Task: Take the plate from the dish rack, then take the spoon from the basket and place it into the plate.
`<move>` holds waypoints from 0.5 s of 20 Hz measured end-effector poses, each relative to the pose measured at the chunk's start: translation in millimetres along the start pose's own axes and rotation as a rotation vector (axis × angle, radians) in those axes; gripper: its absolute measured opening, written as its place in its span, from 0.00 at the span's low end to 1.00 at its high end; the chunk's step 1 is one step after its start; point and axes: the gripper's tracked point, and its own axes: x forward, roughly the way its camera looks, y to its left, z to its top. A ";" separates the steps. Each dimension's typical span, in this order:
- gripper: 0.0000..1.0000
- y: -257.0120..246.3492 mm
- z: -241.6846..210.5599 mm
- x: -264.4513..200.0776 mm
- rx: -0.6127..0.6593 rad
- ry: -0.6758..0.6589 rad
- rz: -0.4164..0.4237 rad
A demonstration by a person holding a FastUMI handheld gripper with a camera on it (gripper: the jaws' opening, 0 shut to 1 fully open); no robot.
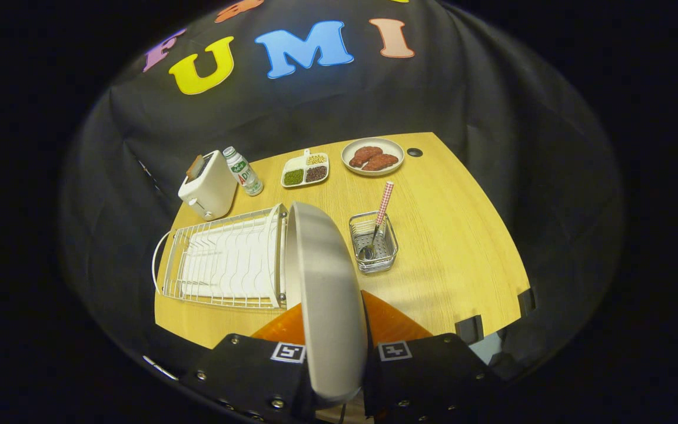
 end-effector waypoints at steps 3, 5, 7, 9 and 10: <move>0.30 -12.5 -23.0 14.2 -0.010 0.005 0.040; 0.30 -23.5 -42.2 30.2 -0.016 0.017 0.054; 0.30 -32.6 -64.1 48.2 -0.005 0.035 0.076; 0.30 -42.6 -76.0 62.5 -0.005 0.029 0.084; 0.30 -46.6 -81.5 68.4 0.005 0.024 0.091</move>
